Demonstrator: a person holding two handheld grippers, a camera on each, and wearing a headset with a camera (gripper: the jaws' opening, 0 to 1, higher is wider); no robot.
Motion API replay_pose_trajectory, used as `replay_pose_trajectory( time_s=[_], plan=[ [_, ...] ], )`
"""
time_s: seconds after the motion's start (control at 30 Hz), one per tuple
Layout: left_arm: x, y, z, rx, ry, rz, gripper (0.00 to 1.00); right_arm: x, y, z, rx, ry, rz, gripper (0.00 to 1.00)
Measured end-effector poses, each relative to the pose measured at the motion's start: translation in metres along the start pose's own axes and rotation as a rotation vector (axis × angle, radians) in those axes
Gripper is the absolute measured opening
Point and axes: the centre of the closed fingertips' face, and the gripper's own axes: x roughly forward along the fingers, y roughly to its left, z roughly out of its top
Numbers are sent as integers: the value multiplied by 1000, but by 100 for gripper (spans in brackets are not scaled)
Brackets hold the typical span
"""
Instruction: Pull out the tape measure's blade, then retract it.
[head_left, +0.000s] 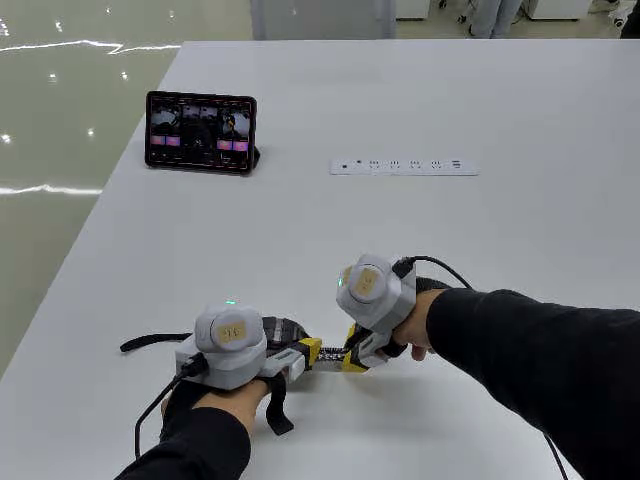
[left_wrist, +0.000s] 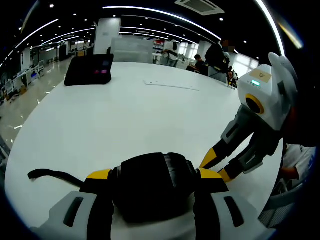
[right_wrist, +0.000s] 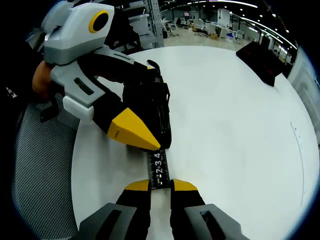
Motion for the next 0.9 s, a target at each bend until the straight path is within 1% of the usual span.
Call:
replay_pose_trajectory(
  time_s=[0.73, 0.9],
  plan=[
    [0, 0, 0, -6, -1, -1, 61, 7, 1, 15, -25, -22, -12, 11],
    [0, 1, 0, -9, -1, -1, 61, 8, 1, 17, -15, -25, -11, 11]
  ],
)
